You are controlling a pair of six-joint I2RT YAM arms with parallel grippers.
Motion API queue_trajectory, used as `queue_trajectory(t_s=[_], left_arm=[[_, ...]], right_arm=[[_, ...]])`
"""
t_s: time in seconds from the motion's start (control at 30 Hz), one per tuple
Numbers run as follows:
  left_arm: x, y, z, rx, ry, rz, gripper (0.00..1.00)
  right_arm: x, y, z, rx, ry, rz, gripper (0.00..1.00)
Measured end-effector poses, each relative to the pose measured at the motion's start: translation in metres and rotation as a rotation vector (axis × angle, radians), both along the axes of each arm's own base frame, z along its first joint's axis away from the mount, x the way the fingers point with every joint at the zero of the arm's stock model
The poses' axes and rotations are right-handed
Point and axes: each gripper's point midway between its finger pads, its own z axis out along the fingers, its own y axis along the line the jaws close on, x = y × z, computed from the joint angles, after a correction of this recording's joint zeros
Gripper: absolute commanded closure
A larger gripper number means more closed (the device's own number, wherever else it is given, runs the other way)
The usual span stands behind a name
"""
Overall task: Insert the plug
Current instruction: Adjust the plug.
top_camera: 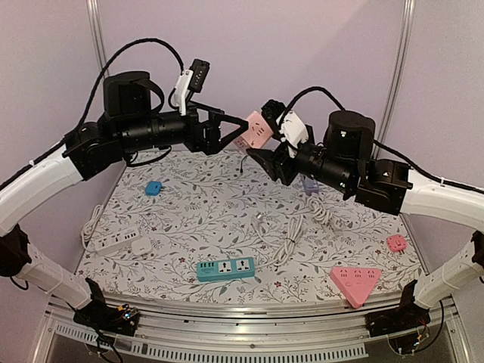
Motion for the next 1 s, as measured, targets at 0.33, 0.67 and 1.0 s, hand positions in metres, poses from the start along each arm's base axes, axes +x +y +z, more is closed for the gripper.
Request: queue_trajectory(t_s=[0.33,0.67,1.0], left_arm=[[-0.029,0.049,0.027,0.187,-0.381,0.041,0.0],[-0.013,0.004,-0.041,0.501,-0.456,0.046,0.0],[-0.019,-0.024,-0.077,0.666,-0.55,0.003,0.0]], right_arm=[[0.028,-0.036,0.007,0.092,0.458,0.072,1.0],[0.001,-0.024,-0.073,0.107,0.904,0.097,1.0],[-0.007,-0.014,-0.066,0.225,1.035,0.139,1.0]])
